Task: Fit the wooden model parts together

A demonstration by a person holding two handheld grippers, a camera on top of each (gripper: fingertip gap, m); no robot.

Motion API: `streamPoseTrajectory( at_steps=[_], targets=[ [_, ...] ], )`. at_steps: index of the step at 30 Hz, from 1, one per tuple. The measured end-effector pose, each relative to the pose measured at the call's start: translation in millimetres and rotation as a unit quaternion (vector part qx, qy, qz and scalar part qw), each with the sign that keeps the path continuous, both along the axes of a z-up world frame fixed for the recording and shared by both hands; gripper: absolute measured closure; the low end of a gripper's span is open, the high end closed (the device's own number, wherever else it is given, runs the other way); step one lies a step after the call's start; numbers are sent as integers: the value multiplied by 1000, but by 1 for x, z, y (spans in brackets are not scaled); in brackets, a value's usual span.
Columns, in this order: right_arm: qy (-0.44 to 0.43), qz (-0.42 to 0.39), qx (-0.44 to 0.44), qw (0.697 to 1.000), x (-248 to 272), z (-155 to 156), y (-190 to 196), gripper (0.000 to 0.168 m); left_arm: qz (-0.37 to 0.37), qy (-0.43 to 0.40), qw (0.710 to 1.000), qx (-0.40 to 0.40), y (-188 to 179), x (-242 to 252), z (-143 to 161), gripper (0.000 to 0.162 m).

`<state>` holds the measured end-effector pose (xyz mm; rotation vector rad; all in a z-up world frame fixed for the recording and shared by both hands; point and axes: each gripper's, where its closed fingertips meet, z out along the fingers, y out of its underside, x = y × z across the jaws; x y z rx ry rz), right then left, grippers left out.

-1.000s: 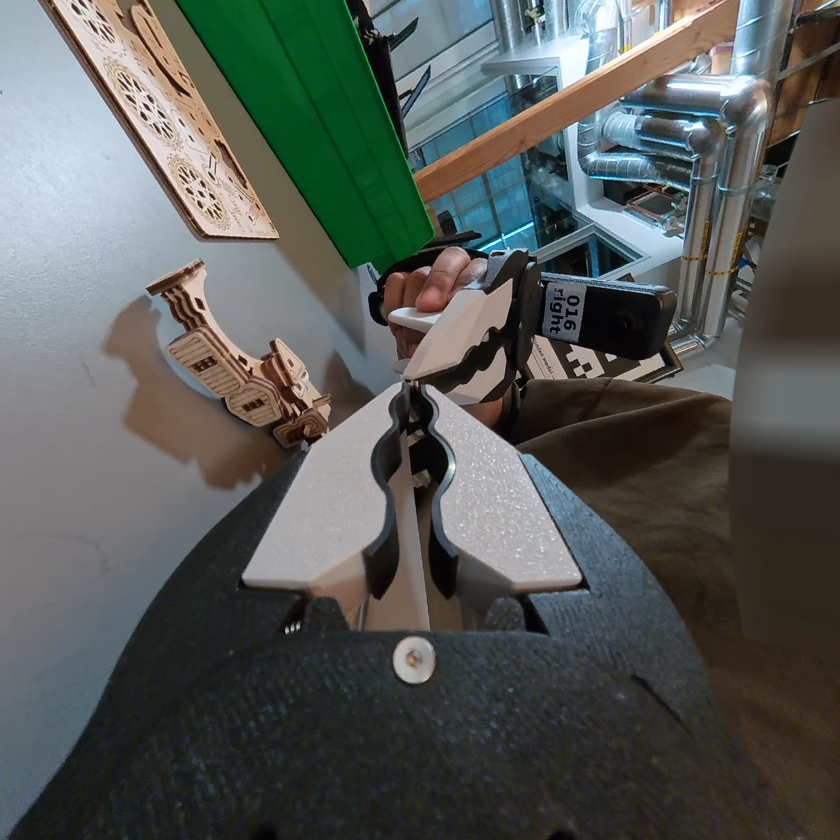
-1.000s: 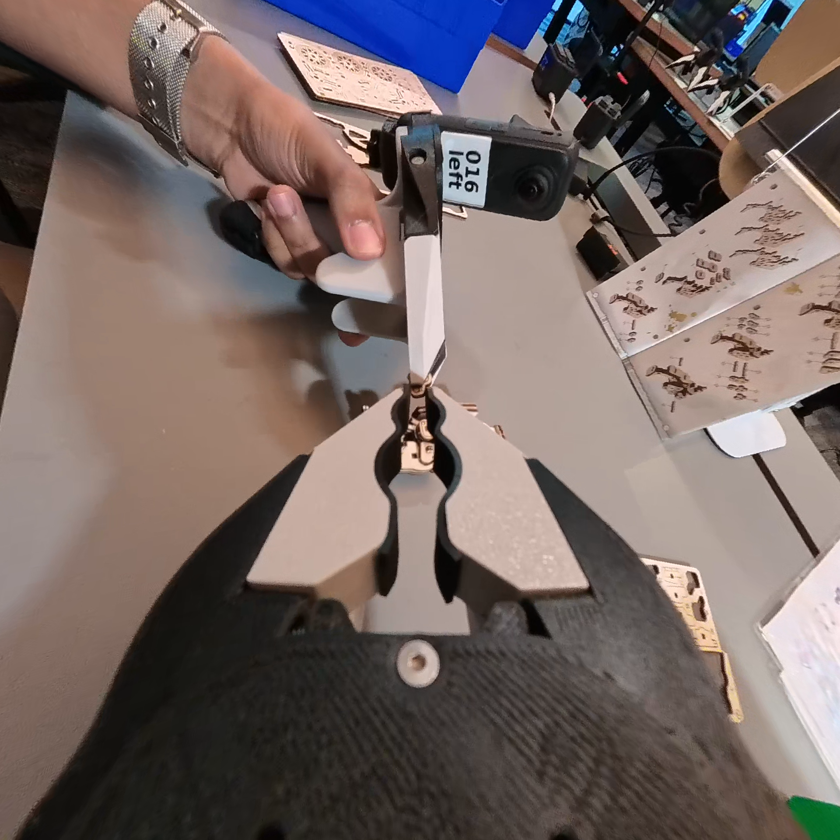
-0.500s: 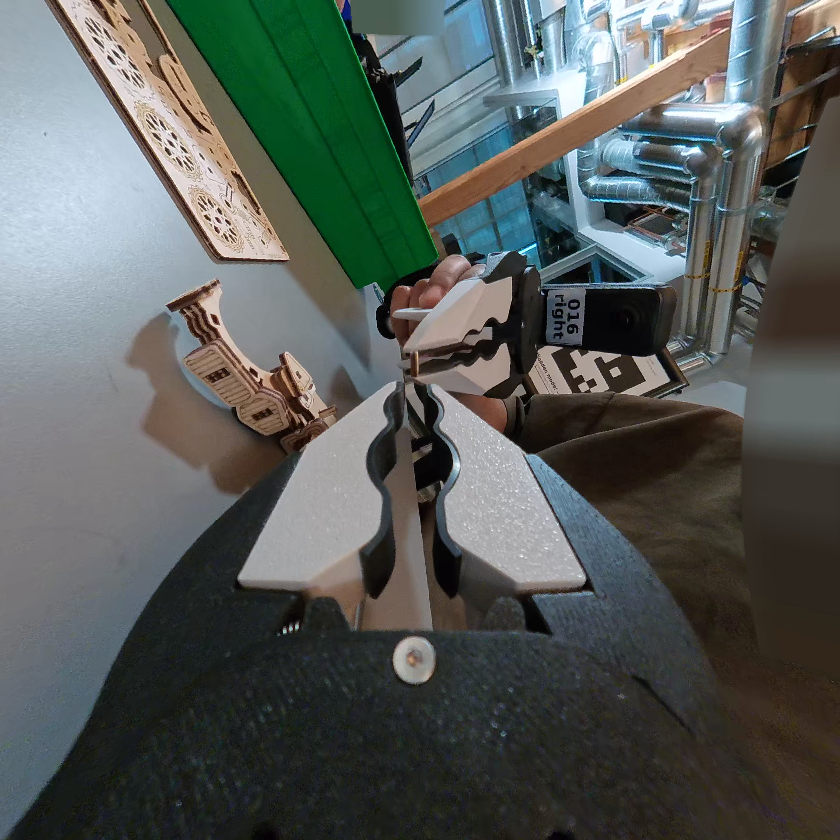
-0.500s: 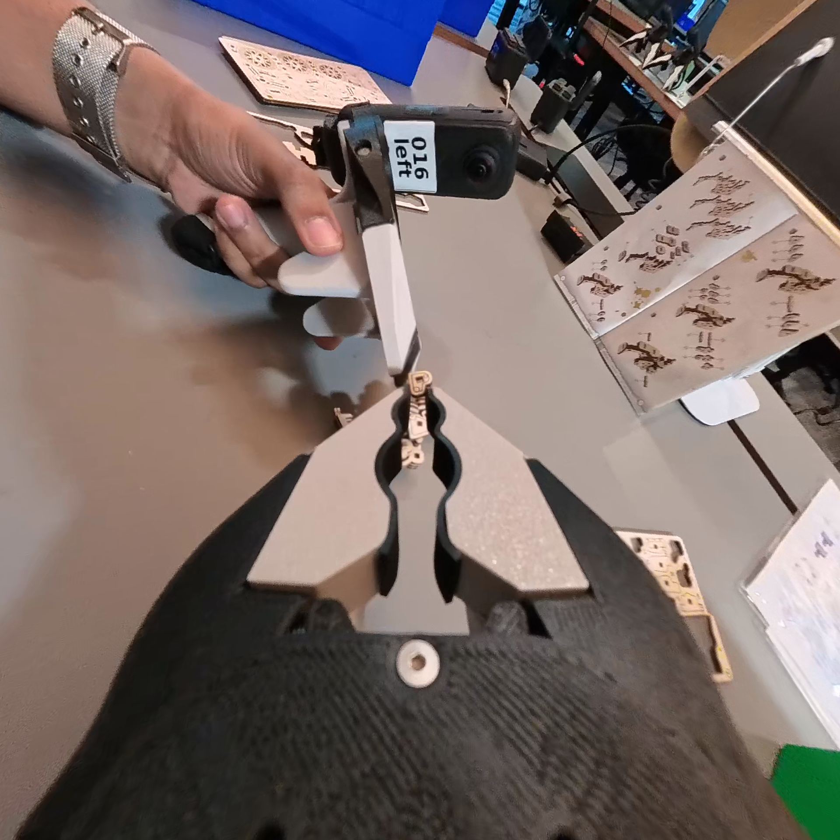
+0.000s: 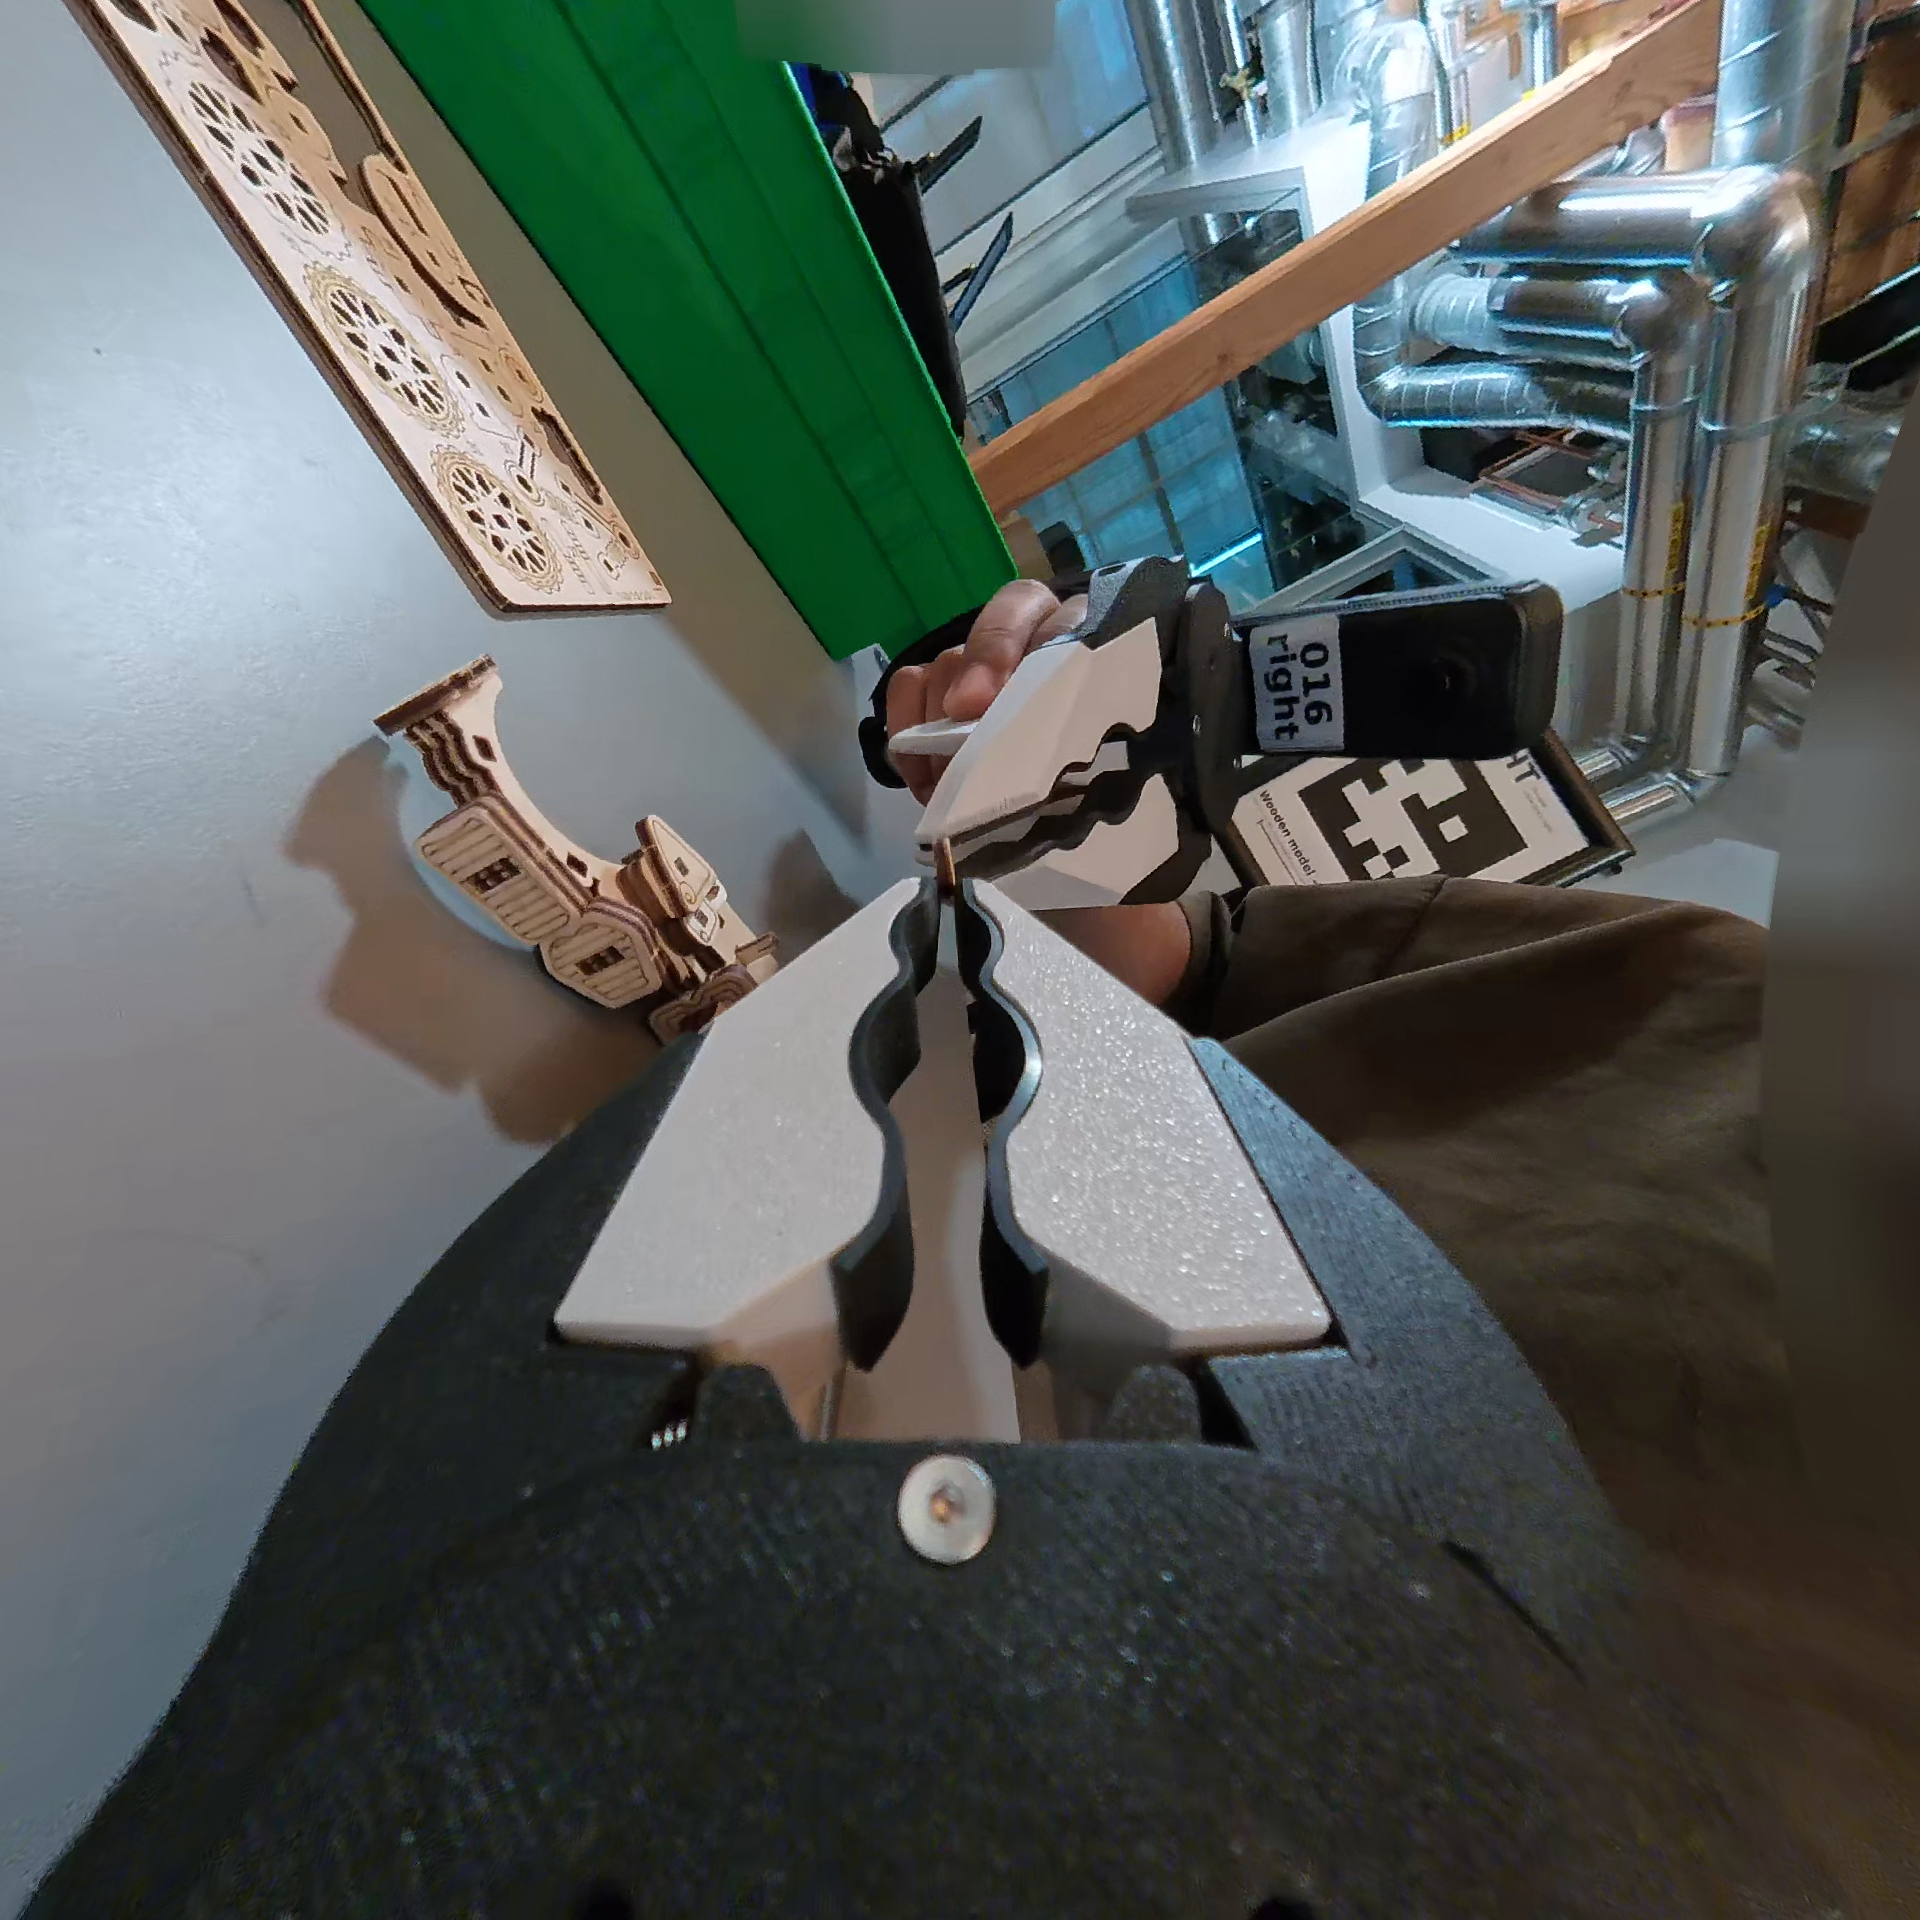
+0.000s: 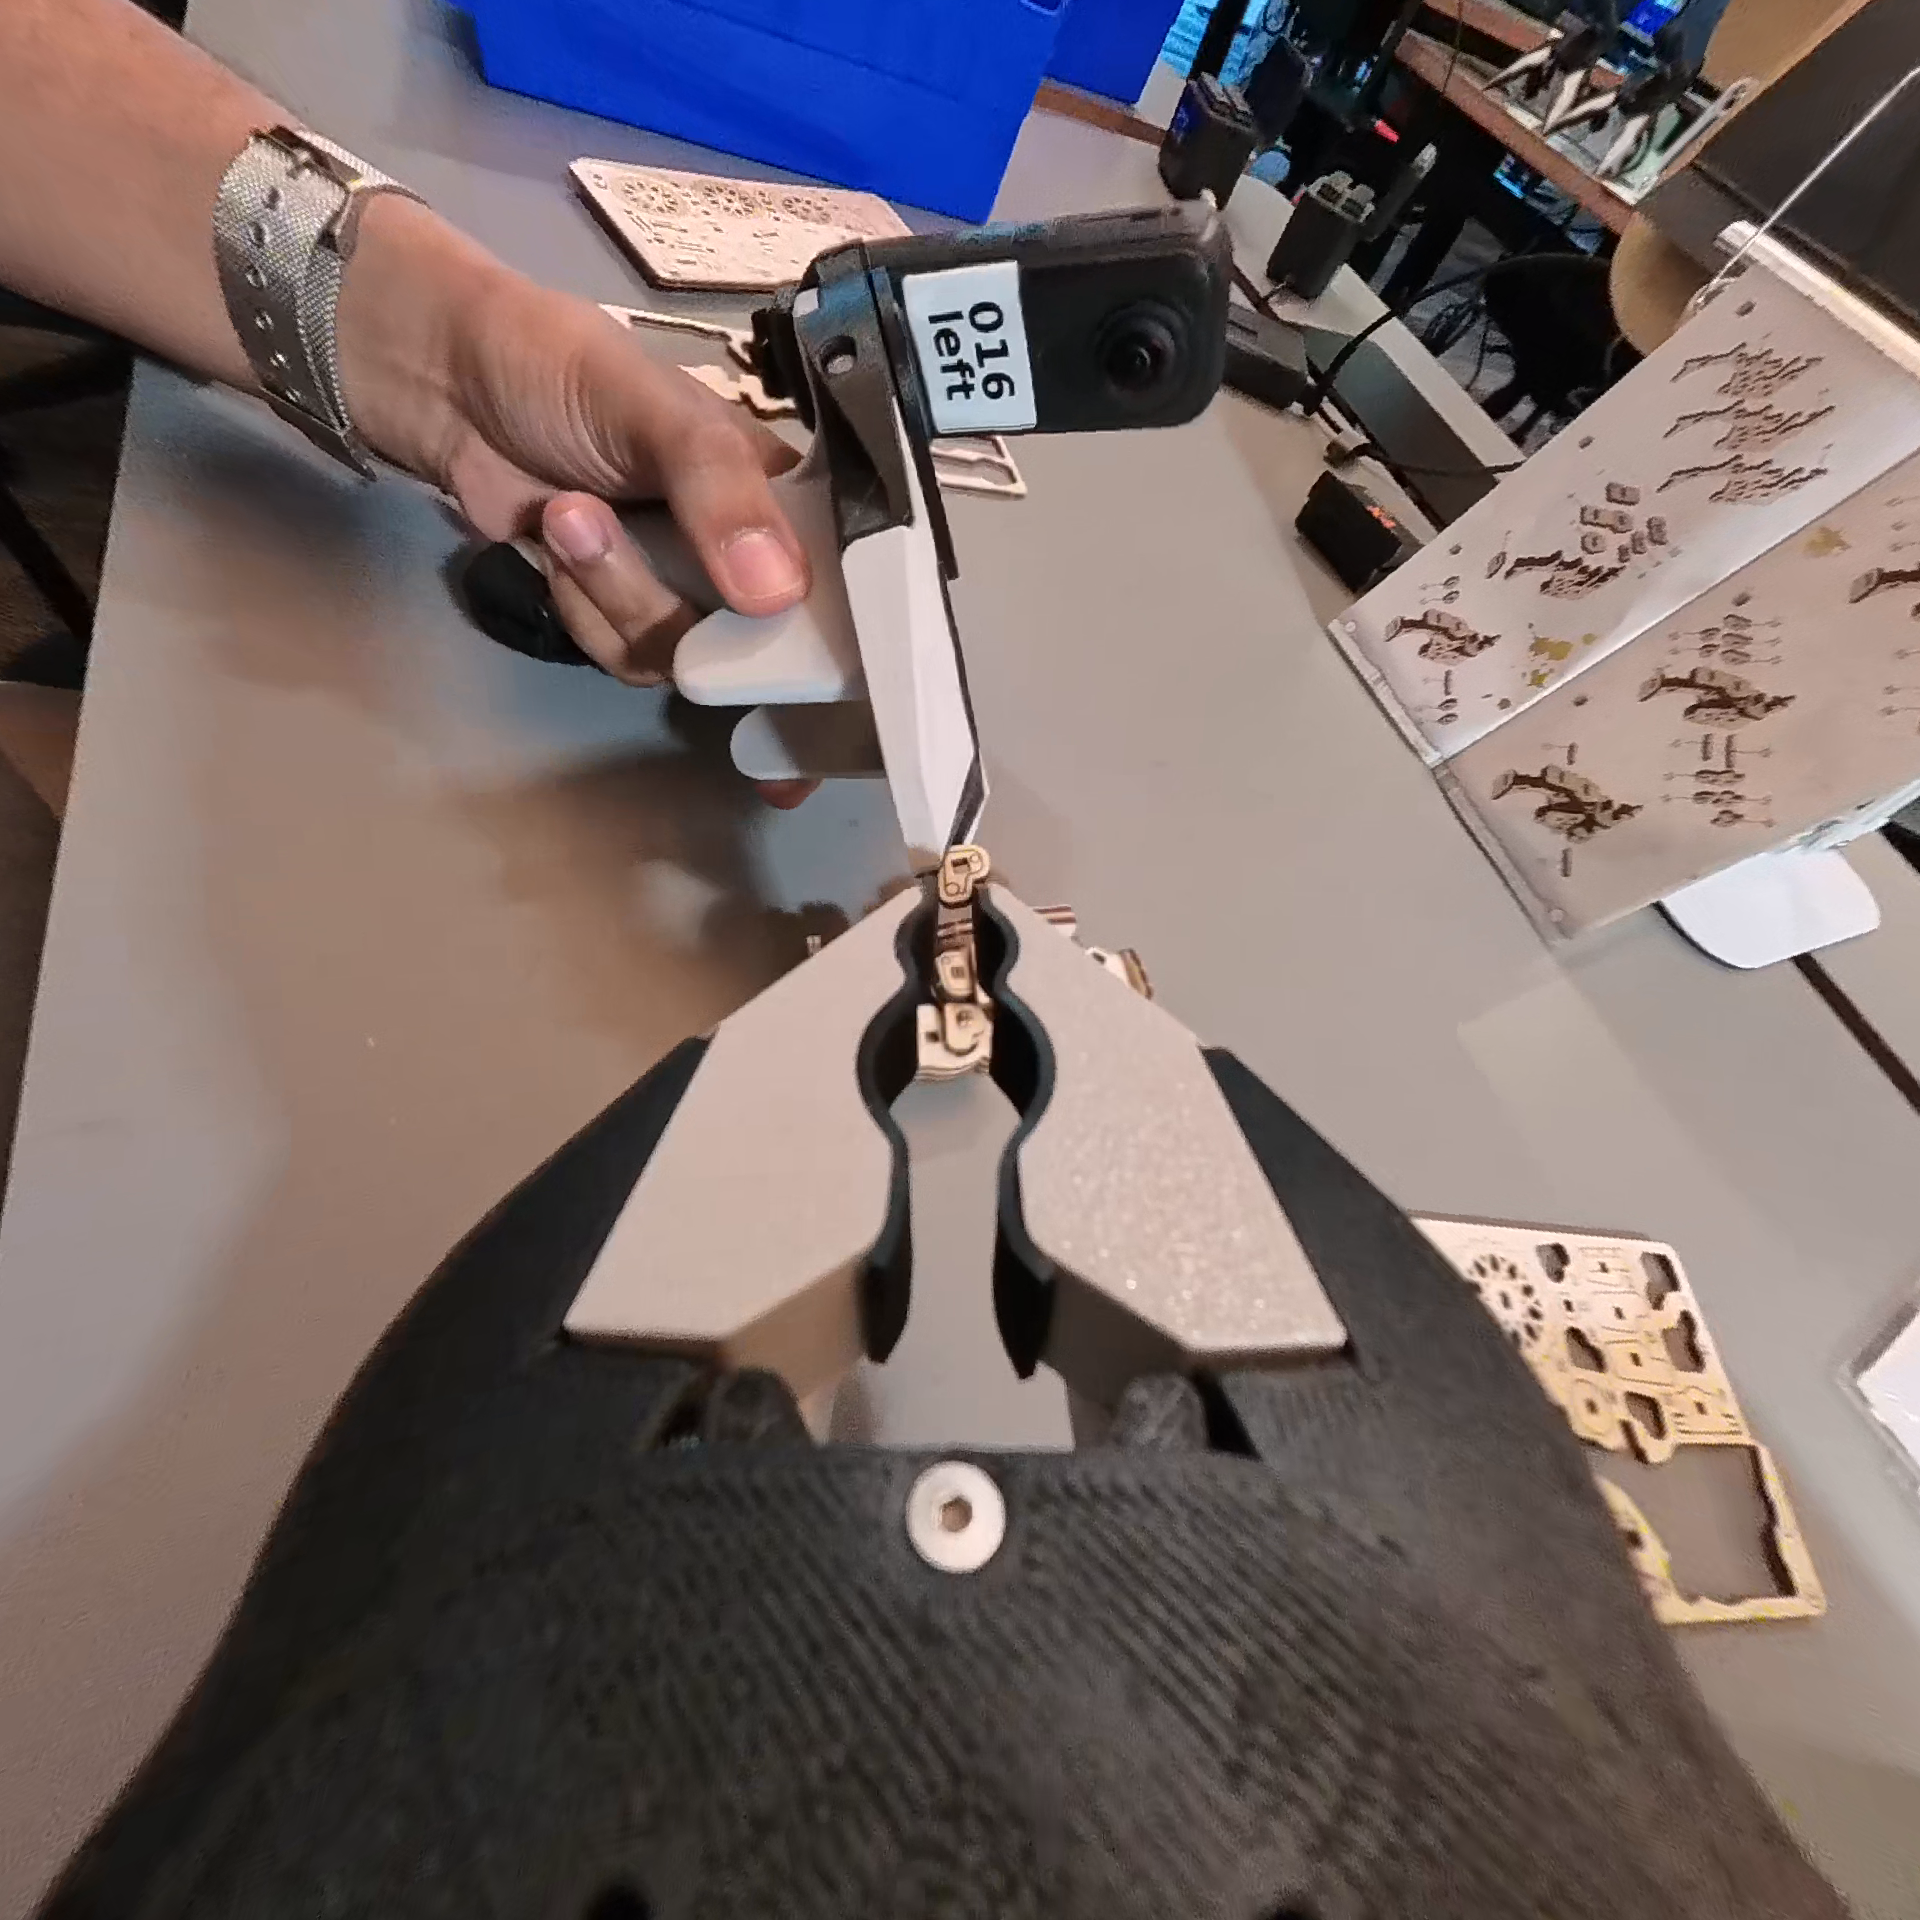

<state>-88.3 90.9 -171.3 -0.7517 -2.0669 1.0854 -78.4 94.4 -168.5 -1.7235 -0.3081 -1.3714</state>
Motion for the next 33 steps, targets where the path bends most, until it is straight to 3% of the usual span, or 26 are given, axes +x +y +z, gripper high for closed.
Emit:
streamPoseTrajectory(
  at_steps=[33],
  targets=[
    [4, 6, 0, 1000, 1, 3, -1, 164, -5, -10, 1000, 5, -1, 0, 3, 161]
  ],
)
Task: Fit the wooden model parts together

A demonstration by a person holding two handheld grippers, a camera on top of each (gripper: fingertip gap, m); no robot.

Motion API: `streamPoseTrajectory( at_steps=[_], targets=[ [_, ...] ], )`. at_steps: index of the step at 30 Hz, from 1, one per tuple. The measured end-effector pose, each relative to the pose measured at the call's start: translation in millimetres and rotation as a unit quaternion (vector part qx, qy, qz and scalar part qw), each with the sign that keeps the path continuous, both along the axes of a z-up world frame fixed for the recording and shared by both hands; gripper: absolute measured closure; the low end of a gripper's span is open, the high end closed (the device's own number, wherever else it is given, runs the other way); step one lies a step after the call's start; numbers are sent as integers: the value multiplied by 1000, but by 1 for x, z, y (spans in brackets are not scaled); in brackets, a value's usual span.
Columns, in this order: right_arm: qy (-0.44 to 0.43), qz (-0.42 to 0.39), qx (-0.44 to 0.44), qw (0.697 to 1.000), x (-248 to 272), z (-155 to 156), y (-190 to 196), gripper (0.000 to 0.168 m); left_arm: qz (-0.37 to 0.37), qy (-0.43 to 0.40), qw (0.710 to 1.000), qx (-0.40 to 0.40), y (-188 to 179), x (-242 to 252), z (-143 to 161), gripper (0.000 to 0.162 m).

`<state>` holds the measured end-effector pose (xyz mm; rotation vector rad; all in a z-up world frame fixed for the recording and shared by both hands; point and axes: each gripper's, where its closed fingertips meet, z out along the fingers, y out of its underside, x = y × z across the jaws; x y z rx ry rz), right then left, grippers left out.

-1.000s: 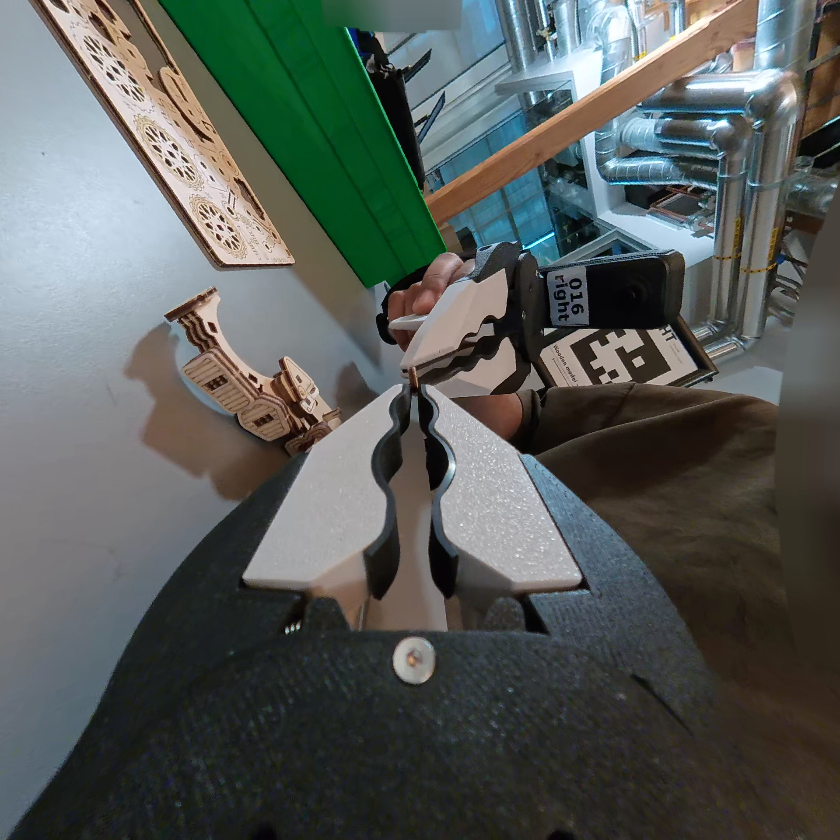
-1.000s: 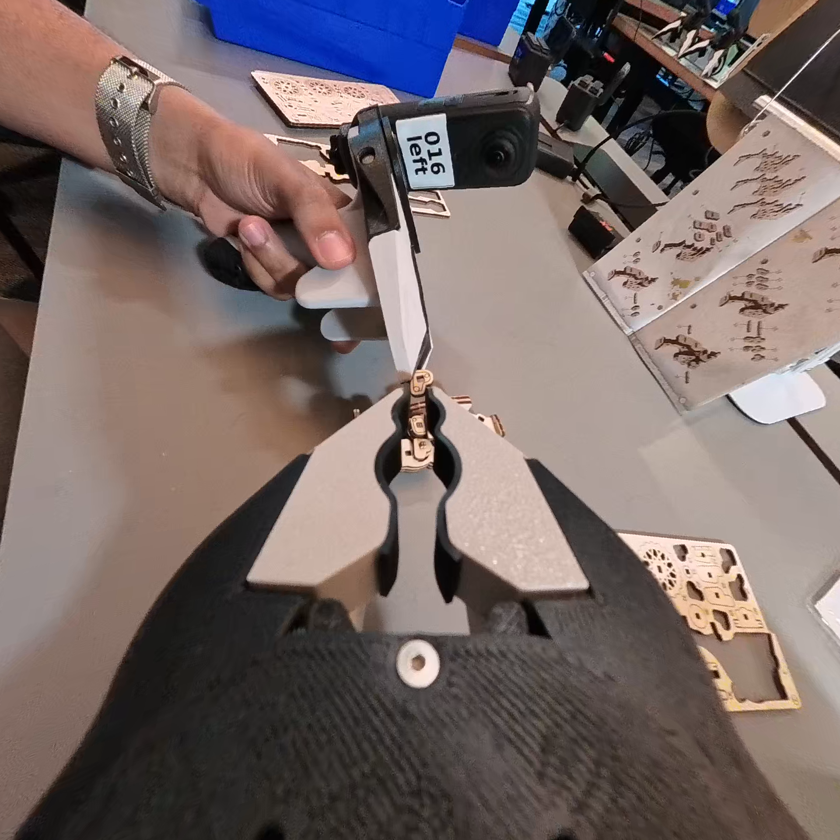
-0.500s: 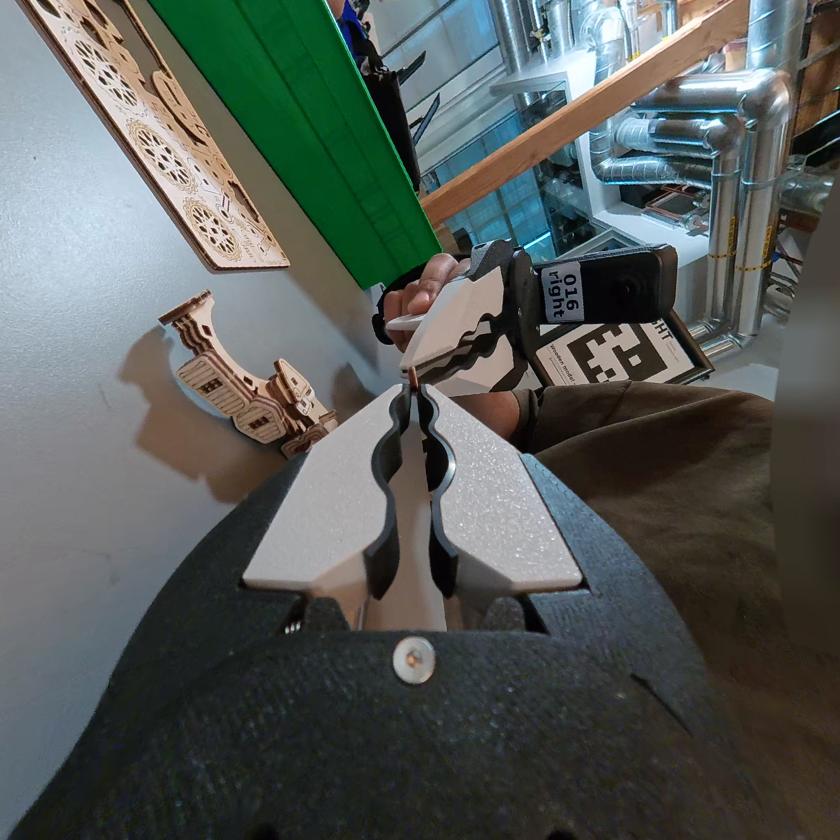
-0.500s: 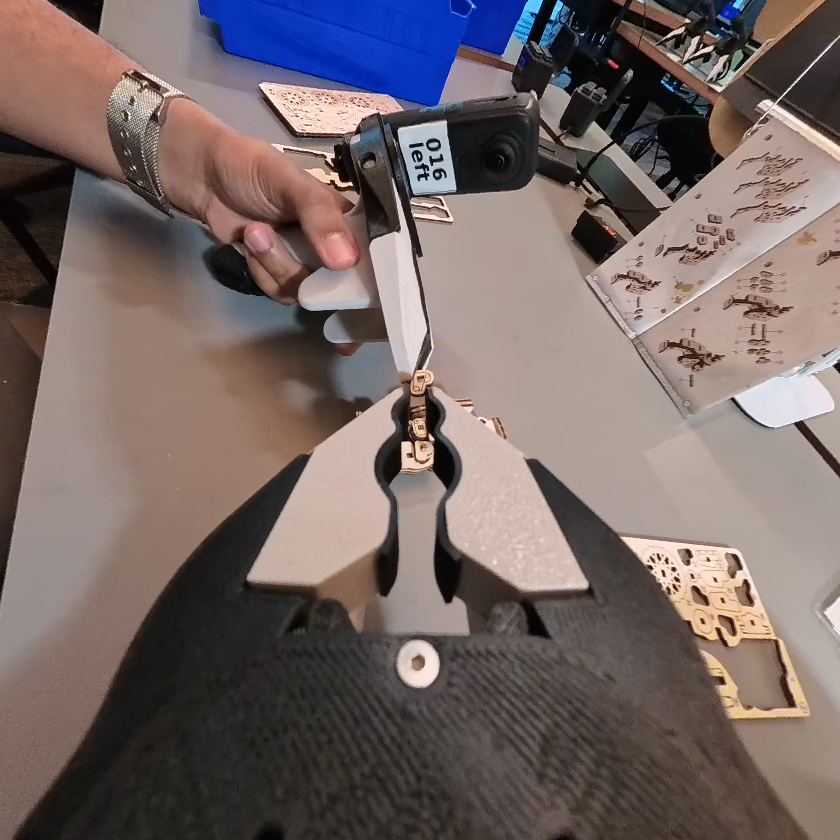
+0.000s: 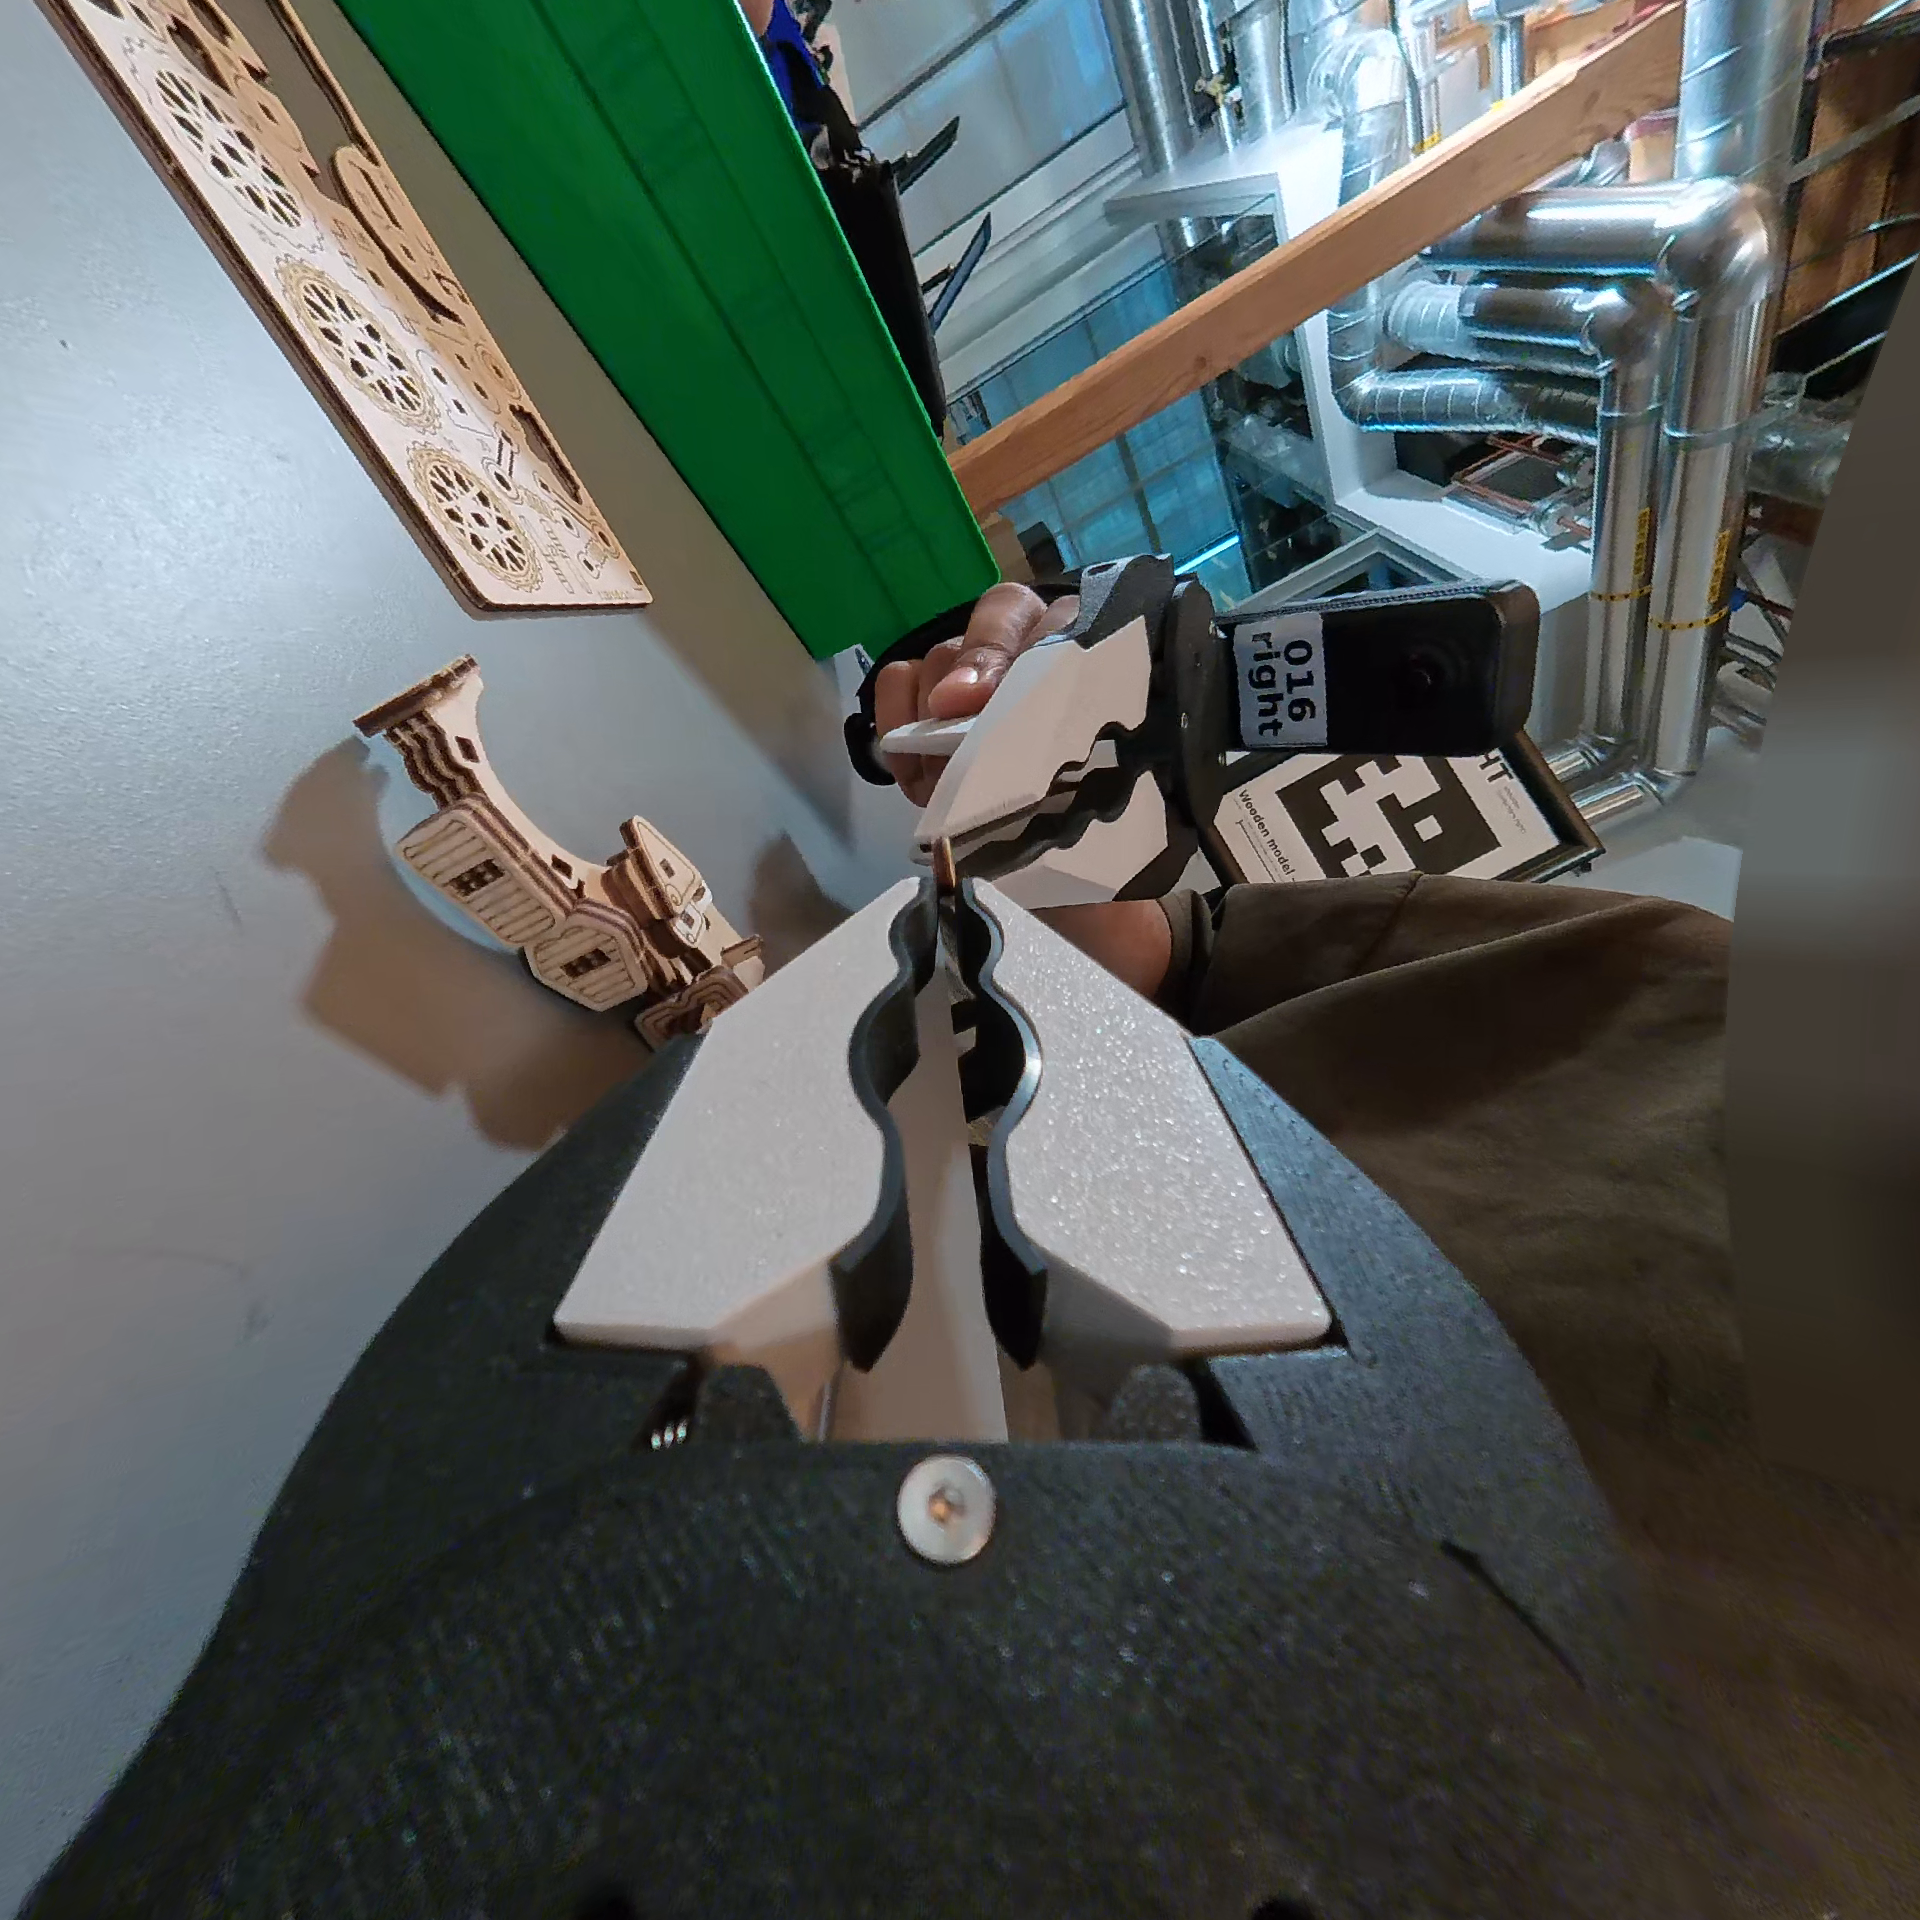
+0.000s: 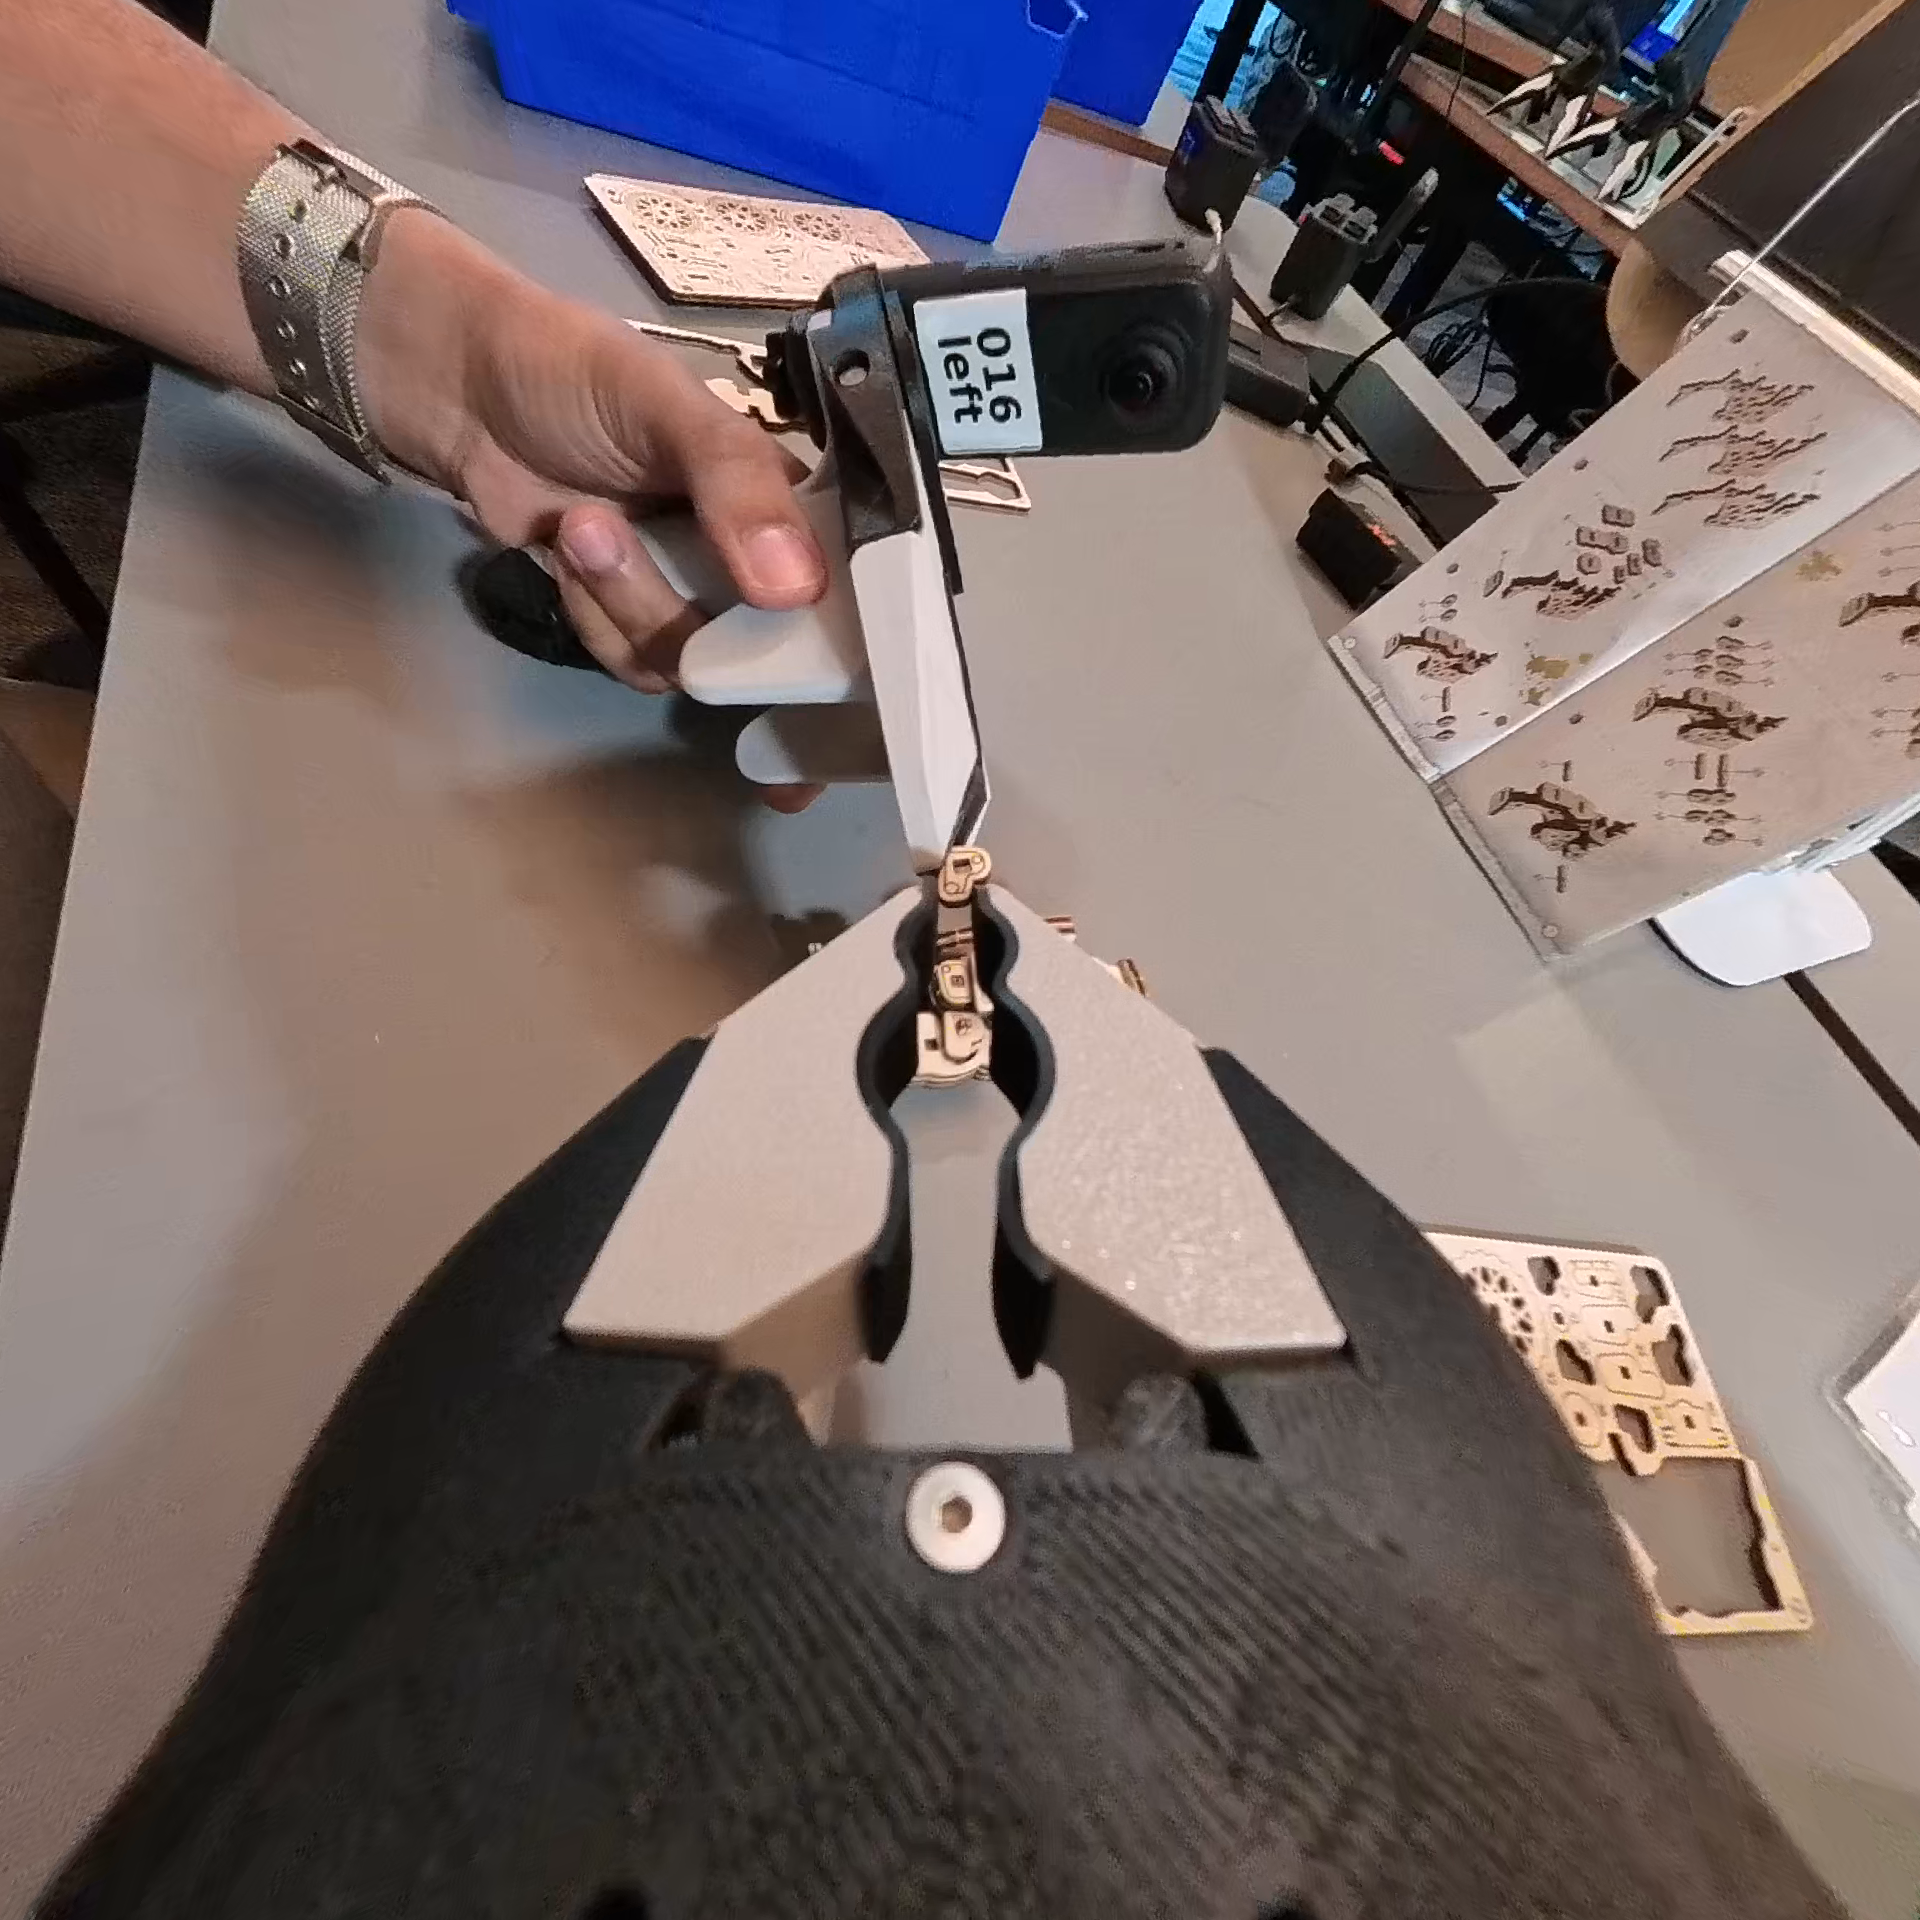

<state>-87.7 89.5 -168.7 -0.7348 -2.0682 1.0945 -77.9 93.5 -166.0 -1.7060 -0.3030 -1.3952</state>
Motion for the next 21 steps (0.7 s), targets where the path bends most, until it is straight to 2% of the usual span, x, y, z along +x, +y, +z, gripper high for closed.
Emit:
streamPoseTrajectory(
  at_steps=[21],
  targets=[
    [10, -12, 17, 1000, -2, -1, 4, 164, 11, -19, 1000, -11, 2, -6, -2, 161]
  ],
)
